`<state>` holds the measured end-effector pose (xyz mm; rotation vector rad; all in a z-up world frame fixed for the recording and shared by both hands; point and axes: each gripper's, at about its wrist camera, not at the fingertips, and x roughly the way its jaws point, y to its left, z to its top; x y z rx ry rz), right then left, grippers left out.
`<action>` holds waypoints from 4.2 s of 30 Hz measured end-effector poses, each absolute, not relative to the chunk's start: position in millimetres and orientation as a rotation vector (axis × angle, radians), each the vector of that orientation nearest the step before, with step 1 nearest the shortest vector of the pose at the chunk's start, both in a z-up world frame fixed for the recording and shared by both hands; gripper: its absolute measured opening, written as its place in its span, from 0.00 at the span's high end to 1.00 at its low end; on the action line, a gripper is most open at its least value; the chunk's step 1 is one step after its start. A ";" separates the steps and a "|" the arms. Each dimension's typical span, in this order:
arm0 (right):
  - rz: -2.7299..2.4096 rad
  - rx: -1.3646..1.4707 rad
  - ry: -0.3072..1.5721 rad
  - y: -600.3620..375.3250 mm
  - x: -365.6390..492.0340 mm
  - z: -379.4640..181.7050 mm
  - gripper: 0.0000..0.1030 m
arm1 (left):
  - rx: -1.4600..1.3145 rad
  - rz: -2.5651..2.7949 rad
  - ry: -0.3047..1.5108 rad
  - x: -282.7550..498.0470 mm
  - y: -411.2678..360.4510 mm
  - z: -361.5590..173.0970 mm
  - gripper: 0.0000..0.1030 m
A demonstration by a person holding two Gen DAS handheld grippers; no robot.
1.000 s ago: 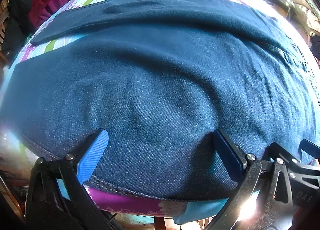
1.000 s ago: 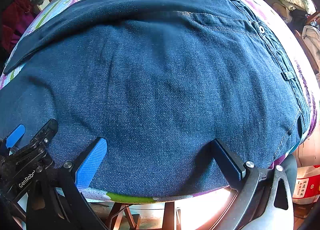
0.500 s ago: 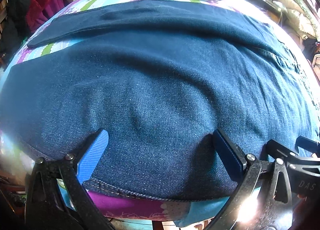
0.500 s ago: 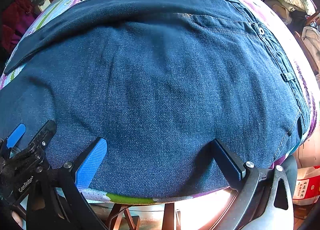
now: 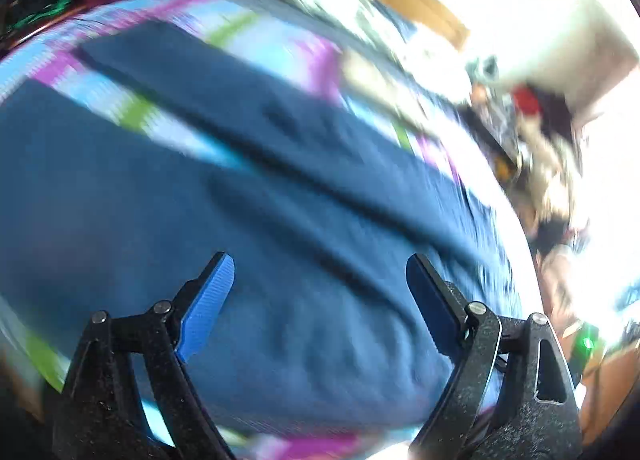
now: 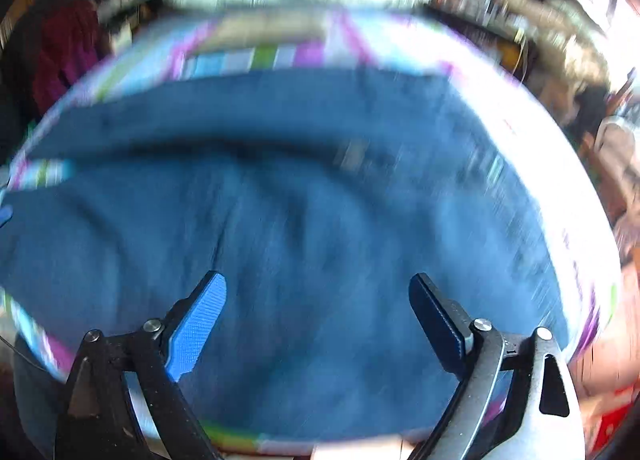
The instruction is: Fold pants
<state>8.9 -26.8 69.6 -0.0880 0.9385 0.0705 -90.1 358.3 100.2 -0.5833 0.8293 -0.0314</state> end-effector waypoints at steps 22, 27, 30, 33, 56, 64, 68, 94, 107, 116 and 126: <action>-0.170 0.174 0.976 -200.1 302.2 27.2 0.32 | -0.376 0.331 0.907 217.6 650.2 42.0 0.33; -0.181 0.211 0.979 -219.3 288.4 17.5 0.32 | -0.339 0.275 0.863 218.2 646.1 23.8 0.49; -0.163 0.207 0.974 -223.0 278.2 17.4 0.37 | -0.368 0.250 0.830 209.2 647.3 24.7 0.73; -0.154 0.207 0.943 -226.5 272.5 21.3 0.37 | -0.323 0.240 0.824 207.4 637.6 27.0 0.77; -0.048 0.080 1.018 -189.0 378.2 10.4 0.71 | -0.277 0.298 0.846 223.9 640.4 14.6 0.77; -0.030 0.177 0.875 -190.8 293.7 107.9 0.73 | -0.421 0.319 0.719 188.5 644.2 62.4 0.78; -0.009 0.265 0.850 -204.8 213.6 141.6 0.73 | -0.460 0.253 0.611 117.0 647.3 107.8 0.78; 0.000 1.006 0.932 -269.7 -61.0 27.1 0.40 | -1.087 0.393 0.484 -192.0 661.2 62.4 0.38; 0.083 1.130 0.978 -226.3 1.6 4.7 0.37 | -1.245 0.358 0.797 -99.3 659.5 43.2 0.38; 0.050 1.155 0.954 -233.5 11.0 9.2 0.50 | -1.301 0.354 0.813 -103.9 663.7 41.6 0.41; -0.027 1.026 1.049 -227.1 34.0 25.1 0.82 | -1.313 0.357 0.872 -102.3 670.2 39.6 0.68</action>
